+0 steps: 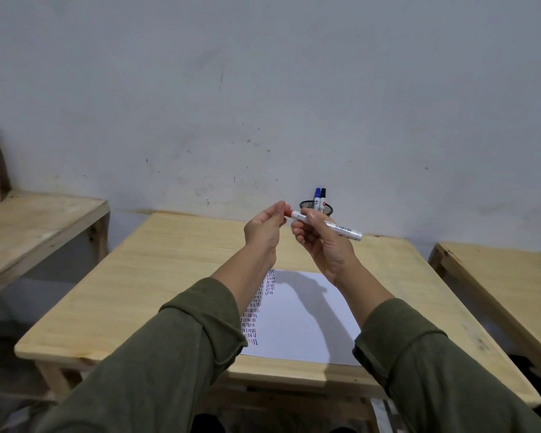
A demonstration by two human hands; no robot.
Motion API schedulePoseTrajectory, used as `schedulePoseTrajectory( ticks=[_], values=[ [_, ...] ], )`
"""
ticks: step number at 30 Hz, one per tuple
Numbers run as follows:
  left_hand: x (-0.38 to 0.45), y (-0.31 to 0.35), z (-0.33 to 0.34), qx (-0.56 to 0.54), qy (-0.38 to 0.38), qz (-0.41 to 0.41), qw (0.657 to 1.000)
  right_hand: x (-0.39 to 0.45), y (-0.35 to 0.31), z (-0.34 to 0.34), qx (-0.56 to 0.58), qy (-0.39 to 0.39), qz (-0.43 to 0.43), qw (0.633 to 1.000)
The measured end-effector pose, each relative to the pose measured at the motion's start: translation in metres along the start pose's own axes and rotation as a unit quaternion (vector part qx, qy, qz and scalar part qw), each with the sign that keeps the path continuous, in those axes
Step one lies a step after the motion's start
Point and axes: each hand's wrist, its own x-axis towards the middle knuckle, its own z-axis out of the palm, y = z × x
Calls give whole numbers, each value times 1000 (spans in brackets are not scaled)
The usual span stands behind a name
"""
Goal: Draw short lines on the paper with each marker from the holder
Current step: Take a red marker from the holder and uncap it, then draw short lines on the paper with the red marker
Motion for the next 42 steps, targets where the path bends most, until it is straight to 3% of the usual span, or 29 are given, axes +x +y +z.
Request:
schedulePoseTrajectory(
  ticks=[8, 12, 15, 19, 26, 39, 42],
  values=[
    [7, -2, -23, 50, 127, 20, 990, -4, 18, -2, -83, -18, -14, 996],
    [4, 4, -57, 187, 198, 73, 959, -12, 25, -12, -145, -23, 22, 989],
    [-1, -5, -74, 278, 159, 95, 943, -17, 38, -17, -174, -6, 51, 983],
    [-5, -35, -97, 335, 143, 66, 929, -27, 56, -25, -206, 15, 73, 976],
    [-6, -67, -118, 478, 99, 94, 868, -38, 71, -34, -205, 49, 85, 974],
    [-6, -74, -125, 536, 70, 111, 834, -28, 78, -42, -213, 112, 92, 966],
    [-4, -76, -127, 539, 62, 112, 833, -27, 83, -44, -267, 123, 101, 950]
  ],
)
